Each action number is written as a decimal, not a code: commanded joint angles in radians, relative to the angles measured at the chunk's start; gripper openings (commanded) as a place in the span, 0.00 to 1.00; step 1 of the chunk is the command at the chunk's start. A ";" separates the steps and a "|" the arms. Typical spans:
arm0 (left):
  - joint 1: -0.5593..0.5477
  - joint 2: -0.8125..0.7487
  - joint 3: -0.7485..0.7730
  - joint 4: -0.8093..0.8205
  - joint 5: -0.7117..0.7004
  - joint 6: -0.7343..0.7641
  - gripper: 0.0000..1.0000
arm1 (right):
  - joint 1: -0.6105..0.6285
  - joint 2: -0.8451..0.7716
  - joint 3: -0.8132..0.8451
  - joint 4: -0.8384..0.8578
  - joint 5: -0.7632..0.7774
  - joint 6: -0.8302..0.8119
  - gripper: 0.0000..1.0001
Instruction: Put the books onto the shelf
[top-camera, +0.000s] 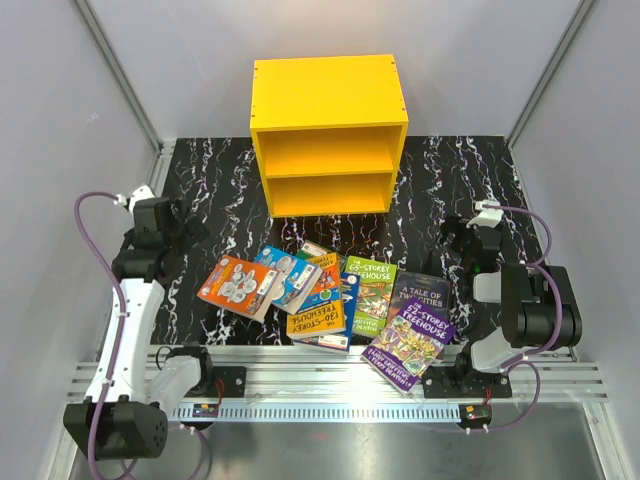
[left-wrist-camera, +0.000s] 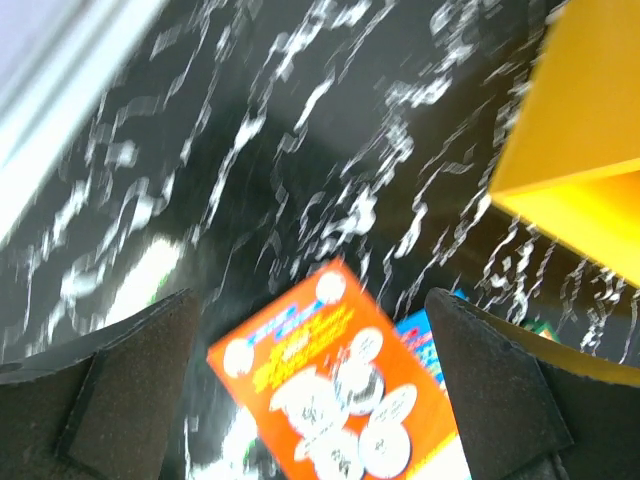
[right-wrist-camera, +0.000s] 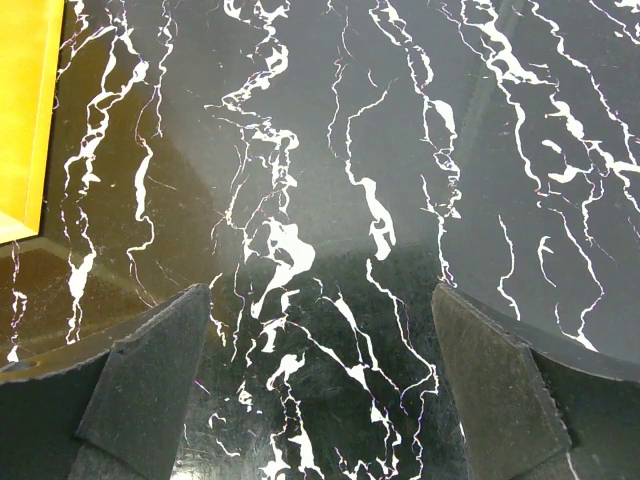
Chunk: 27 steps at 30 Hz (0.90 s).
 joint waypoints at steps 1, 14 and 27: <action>0.003 0.024 0.068 -0.198 -0.021 -0.196 0.99 | 0.001 -0.007 0.026 0.070 -0.004 0.000 1.00; -0.018 -0.042 -0.009 -0.354 0.228 -0.262 0.99 | 0.001 -0.007 0.026 0.070 -0.004 0.000 1.00; -0.200 -0.259 -0.285 -0.252 0.294 -0.800 0.99 | 0.001 -0.005 0.026 0.071 -0.004 0.000 1.00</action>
